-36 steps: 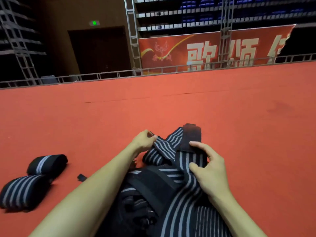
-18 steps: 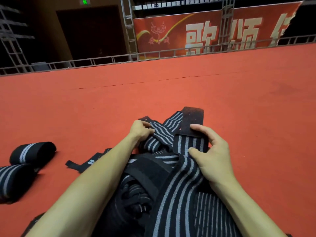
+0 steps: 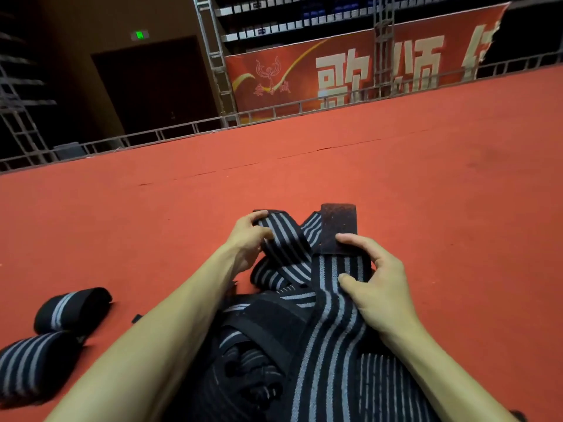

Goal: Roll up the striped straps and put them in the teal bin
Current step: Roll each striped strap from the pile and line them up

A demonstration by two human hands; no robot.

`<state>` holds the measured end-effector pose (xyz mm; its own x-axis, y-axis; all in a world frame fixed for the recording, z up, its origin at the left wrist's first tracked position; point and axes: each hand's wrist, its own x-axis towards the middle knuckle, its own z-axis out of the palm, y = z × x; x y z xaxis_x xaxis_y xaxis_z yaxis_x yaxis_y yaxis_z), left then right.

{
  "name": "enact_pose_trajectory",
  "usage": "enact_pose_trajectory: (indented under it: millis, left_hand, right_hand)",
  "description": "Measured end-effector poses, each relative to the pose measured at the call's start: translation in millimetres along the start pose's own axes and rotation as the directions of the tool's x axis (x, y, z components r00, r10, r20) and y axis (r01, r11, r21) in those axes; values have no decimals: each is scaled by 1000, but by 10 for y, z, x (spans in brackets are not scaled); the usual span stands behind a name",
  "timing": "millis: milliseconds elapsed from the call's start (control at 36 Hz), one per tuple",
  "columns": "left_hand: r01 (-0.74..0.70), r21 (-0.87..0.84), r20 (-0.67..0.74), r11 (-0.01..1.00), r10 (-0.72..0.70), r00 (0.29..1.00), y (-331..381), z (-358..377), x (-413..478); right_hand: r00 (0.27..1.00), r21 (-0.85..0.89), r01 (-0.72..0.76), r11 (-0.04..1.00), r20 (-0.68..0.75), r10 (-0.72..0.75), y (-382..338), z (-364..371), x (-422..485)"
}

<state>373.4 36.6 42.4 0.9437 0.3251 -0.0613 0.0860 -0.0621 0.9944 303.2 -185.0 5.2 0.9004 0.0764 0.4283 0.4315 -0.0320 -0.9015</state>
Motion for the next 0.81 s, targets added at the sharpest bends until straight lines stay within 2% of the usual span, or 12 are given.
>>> enact_pose_trajectory:
  millis: [111,194,278,472,583,806]
  left_hand:
    - [-209,-15,-22,978,208,978,234,-14,-154]
    - [-406,61,-70,912,410,909,575,-78,-423]
    - [-525,97,-115,846,533,838,850,-147,-611]
    - [-549,65,-33,833,551,834,1613,-417,-1210]
    - [-602,86,-60,794,608,792,1994,-614,-1736]
    - [-695,69,-169,716,695,699,2609,-895,-2685]
  right_hand:
    - [999,58,-3,998,-39,5,-194,-47,-28]
    - [999,126,24,992,-49,-17,-523,-85,-30]
    - [993,99,106,989,-54,-101,-870,-129,60]
    - [953,42,301,953,-27,-300,-1913,-254,87]
    - [924,8,383,924,2,-383,-2500,-293,-41]
    - [917,85,399,913,-51,-396,-3343,-416,-251]
